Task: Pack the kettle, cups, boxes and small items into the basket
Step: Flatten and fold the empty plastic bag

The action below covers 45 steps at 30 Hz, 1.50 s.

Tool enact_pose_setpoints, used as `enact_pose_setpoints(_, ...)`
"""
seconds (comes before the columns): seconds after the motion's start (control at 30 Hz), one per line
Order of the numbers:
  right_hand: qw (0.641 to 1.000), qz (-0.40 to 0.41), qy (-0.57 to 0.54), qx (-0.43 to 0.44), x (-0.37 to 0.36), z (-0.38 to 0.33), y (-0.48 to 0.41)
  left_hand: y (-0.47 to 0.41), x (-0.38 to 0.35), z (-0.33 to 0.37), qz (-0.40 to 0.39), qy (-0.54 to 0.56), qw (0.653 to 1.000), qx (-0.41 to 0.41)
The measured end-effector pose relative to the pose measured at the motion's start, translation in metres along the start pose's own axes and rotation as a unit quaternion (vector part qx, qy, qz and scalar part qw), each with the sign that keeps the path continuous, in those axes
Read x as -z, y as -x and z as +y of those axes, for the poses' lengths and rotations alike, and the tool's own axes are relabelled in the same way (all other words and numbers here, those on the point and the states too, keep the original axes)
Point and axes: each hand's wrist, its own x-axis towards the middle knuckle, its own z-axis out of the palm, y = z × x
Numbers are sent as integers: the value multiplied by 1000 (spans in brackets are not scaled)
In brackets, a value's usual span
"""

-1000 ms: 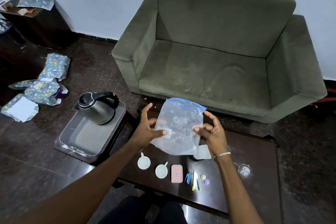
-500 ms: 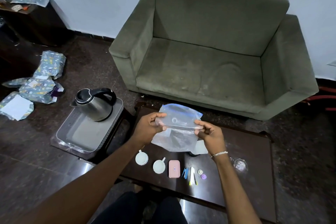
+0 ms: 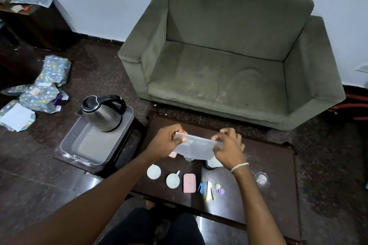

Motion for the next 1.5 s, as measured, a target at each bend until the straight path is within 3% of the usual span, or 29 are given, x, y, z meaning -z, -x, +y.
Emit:
enact_pose_setpoints(0.17, 983, -123, 72, 115, -4, -42, -5, 3, -12, 23, -67, -48, 991, -108)
enact_pose_setpoints(0.27, 982, -162, 25, 90, -8, -55, -12, 6, -16, 30, -61, -60, 988, -127)
enact_pose_setpoints(0.5, 961, -239, -95, 98, -10, -58, -10, 19, -19, 21, 43, -158, 979, -118)
enact_pose_setpoints(0.83, 890, -349, -289, 47, -15, -31, -7, 11, 8, -17, 107, -152, 982, -21)
enact_pose_setpoints(0.97, 871, -309, -381, 17, -24, -29, -5, 15, 24, -24, 149, -103, 983, -14)
enact_pose_setpoints(1.07, 886, -184, -424, 15, -42, -33, -6, 17, 37, -33, 177, -45, 983, 1)
enact_pose_setpoints(1.2, 891, -51, -449, 47, -59, -47, -4, 23, 51, -45, 107, 13, 994, 3)
enact_pose_setpoints(1.33, 887, -120, -443, 59, -78, -72, -8, 30, 71, -67, 36, 56, 997, 50)
enact_pose_setpoints(1.5, 886, -176, -427, 32, -112, -101, -26, 47, 106, -107, 17, 7, 995, 102)
